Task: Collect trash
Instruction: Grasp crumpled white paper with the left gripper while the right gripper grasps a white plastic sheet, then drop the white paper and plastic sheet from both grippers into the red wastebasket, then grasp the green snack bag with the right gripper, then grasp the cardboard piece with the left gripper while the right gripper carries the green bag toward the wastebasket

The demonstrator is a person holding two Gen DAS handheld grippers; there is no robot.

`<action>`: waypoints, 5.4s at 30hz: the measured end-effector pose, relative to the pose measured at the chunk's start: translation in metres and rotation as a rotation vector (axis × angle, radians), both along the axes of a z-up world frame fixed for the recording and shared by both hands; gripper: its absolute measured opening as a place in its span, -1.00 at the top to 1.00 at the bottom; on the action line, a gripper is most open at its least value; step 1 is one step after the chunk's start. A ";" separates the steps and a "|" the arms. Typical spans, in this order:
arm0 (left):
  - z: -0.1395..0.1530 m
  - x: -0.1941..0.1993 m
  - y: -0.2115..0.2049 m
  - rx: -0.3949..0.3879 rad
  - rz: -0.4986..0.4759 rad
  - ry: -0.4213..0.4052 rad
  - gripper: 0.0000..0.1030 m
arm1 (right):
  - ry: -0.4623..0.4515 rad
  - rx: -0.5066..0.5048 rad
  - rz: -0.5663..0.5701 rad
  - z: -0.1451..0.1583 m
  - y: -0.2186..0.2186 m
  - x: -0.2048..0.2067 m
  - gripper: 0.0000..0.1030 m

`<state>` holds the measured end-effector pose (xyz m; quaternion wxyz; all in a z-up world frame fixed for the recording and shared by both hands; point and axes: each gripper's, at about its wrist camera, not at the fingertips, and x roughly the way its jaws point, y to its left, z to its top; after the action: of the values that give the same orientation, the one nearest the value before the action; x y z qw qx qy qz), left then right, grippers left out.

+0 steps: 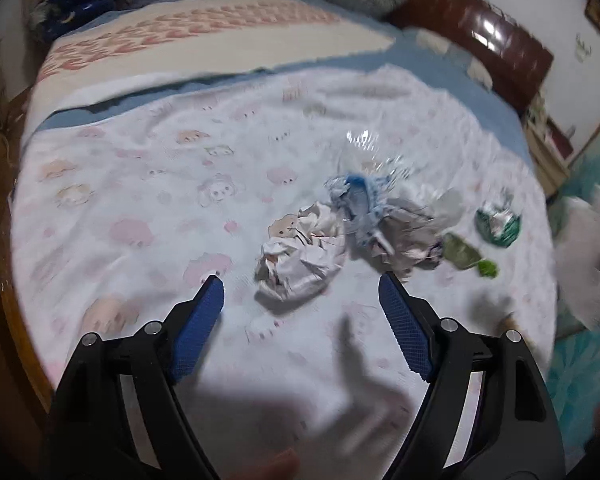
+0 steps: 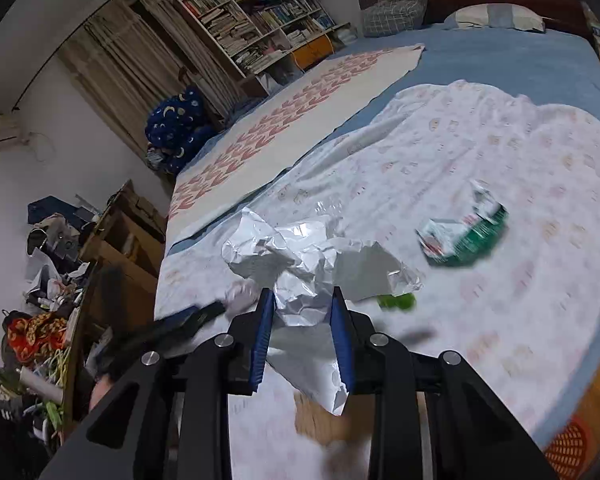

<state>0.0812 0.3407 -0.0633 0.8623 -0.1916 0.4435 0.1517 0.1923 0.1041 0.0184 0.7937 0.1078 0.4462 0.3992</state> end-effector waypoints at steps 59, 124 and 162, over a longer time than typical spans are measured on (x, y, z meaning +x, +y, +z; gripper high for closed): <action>-0.086 0.001 -0.468 0.092 -0.771 0.120 0.24 | 0.402 -0.295 -0.475 -0.208 -0.398 -0.120 0.42; 0.023 -0.008 -0.178 0.060 -0.239 -0.094 -0.54 | 0.065 -0.370 -0.288 -0.088 0.003 0.140 -0.19; -0.017 0.043 -0.226 0.271 -0.352 0.074 0.26 | 0.043 -0.113 -0.290 -0.085 -0.199 -0.010 0.89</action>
<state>0.1242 0.1147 -0.0805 0.8764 0.0123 0.4771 0.0639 0.1827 -0.0952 -0.0662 0.8382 0.1347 0.4646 0.2520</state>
